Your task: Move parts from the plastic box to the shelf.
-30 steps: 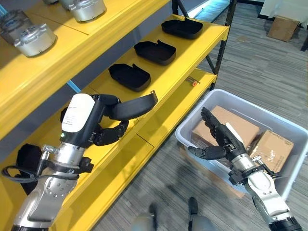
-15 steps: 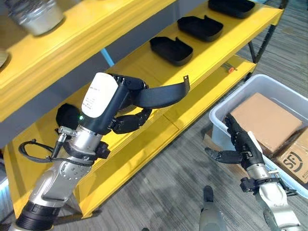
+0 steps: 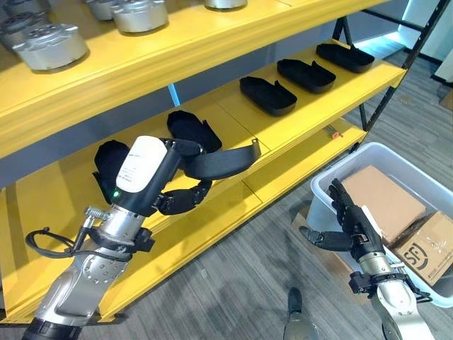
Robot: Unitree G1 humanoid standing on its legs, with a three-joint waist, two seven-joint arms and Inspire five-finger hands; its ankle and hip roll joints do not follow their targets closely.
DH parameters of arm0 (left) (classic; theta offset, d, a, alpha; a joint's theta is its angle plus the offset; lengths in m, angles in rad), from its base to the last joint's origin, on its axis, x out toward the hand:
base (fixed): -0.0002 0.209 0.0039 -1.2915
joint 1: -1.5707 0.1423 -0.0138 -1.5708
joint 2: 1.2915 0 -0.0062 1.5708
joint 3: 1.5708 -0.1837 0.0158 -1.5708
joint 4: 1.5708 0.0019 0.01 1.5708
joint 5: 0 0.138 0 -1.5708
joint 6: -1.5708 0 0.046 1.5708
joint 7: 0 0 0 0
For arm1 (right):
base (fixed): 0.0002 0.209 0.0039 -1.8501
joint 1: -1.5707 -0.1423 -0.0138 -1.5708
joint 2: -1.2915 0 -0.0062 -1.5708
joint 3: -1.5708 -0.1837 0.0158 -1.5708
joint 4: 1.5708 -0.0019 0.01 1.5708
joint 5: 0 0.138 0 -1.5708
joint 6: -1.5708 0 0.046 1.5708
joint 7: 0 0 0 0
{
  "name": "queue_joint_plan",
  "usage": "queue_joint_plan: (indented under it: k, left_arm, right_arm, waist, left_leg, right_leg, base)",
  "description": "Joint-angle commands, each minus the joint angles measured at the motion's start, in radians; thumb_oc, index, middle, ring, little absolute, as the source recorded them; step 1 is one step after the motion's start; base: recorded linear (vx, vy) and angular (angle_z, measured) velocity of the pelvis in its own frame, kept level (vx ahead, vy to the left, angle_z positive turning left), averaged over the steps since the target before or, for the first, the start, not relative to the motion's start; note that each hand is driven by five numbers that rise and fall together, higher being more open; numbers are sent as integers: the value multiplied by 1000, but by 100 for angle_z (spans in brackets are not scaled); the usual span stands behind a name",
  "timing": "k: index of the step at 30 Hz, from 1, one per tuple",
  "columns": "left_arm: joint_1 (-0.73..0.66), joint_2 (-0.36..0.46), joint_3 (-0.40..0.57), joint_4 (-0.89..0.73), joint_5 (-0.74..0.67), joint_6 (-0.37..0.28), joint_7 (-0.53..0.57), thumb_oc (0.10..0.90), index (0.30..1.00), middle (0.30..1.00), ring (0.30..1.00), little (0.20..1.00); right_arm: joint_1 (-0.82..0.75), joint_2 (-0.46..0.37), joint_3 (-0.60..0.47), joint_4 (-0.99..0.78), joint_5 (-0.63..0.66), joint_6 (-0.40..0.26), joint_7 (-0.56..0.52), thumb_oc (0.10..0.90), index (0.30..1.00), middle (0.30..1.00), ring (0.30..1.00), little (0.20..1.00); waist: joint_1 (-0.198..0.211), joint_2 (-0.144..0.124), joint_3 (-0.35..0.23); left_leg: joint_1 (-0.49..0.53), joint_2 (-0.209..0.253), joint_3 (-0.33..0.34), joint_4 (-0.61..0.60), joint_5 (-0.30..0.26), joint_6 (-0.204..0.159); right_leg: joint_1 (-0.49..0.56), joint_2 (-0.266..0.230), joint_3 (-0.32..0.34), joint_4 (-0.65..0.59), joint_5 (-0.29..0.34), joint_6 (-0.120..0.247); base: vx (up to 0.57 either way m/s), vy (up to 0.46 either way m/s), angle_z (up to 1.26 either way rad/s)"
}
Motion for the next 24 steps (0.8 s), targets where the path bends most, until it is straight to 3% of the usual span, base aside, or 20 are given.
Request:
queue_joint_plan:
  k: [1,6,8,10,14,16,17,19,21,22,23,24]
  left_arm:
    - [-92,-9,136,-118,-45,-37,122,400,300,300,300,300]
    - [-81,-2,153,-141,-48,-33,123,400,300,300,300,300]
    - [-65,6,186,-158,-44,-28,136,400,300,300,300,300]
    - [-62,6,195,-159,-42,-26,141,400,300,300,300,300]
    - [-62,23,215,-163,-36,-22,153,400,300,300,300,300]
    - [-78,39,216,-165,-19,-17,165,400,300,300,300,300]
    - [-97,55,205,-156,-12,-14,171,400,300,300,300,300]
    - [-110,60,194,-145,-27,-17,171,400,300,300,300,300]
    - [-116,60,188,-122,-36,-9,163,400,300,300,300,300]
    - [-117,59,188,-121,-36,-9,163,400,300,300,300,300]
    - [-130,51,177,-107,-41,-4,149,400,300,300,300,300]
    - [-128,41,180,-102,-37,3,139,400,300,300,300,300]
  right_arm:
    - [-62,-21,-11,-101,-24,-93,4,900,1000,1000,1000,1000]
    - [-81,-22,10,-94,-31,-84,11,900,1000,1000,1000,1000]
    - [-102,-16,32,-93,-34,-76,19,900,1000,1000,1000,1000]
    - [-108,-14,39,-92,-35,-75,22,900,1000,1000,1000,1000]
    - [-118,-4,48,-92,-42,-72,25,900,1000,1000,1000,1000]
    - [-119,7,55,-90,-50,-71,27,900,1000,1000,1000,1000]
    - [-101,28,49,-75,-53,-70,17,900,1000,1000,1000,1000]
    - [-104,31,46,-75,-39,-70,22,900,1000,1000,1000,1000]
    - [-116,29,52,-70,-32,-68,26,900,1000,1000,1000,1000]
    - [-117,28,52,-69,-31,-69,25,900,1000,1000,1000,1000]
    - [-121,23,54,-61,-24,-70,30,900,1000,1000,1000,1000]
    - [-122,15,54,-57,-19,-69,36,900,1000,1000,1000,1000]
  waist:
    - [-8,-30,-82]
    - [13,-53,-89]
    - [33,-79,-89]
    - [39,-86,-87]
    - [55,-112,-75]
    - [60,-124,-66]
    - [48,-125,-57]
    - [26,-111,-43]
    - [19,-83,-26]
    - [18,-83,-26]
    - [8,-67,-18]
    - [12,-66,-25]
  left_leg:
    - [-7,-20,-14,-10,29,56]
    - [-7,-38,-30,-10,16,70]
    - [2,-73,-37,-1,-12,96]
    - [0,-88,-40,14,-27,108]
    - [-35,-148,-57,93,-82,147]
    - [-60,-198,-68,127,-112,180]
    - [-67,-245,-97,106,-109,211]
    - [-62,-249,-115,86,-89,221]
    - [-45,-236,-116,47,-66,230]
    - [-47,-236,-116,44,-61,228]
    - [-37,-235,-121,18,-46,236]
    - [-33,-240,-113,-5,-30,233]
  right_leg:
    - [103,-42,22,58,-153,57]
    - [111,-54,13,56,-142,70]
    - [118,-79,22,47,-117,89]
    - [117,-90,28,48,-104,95]
    - [114,-139,47,59,-49,111]
    - [105,-186,56,68,14,111]
    - [84,-211,106,119,63,102]
    - [39,-161,170,162,75,81]
    - [-17,-69,172,229,-9,53]
    - [-22,-69,173,233,-9,50]
    - [-43,31,170,274,-128,11]
    - [-43,88,128,261,-180,-10]
  base:
    - [7,85,11]
    - [9,72,14]
    - [23,199,8]
    - [6,156,12]
    - [-6,199,3]
    - [-1,404,18]
    - [33,472,41]
    - [24,314,52]
    - [-17,204,22]
    - [16,241,8]
    - [44,179,19]
    - [66,176,10]
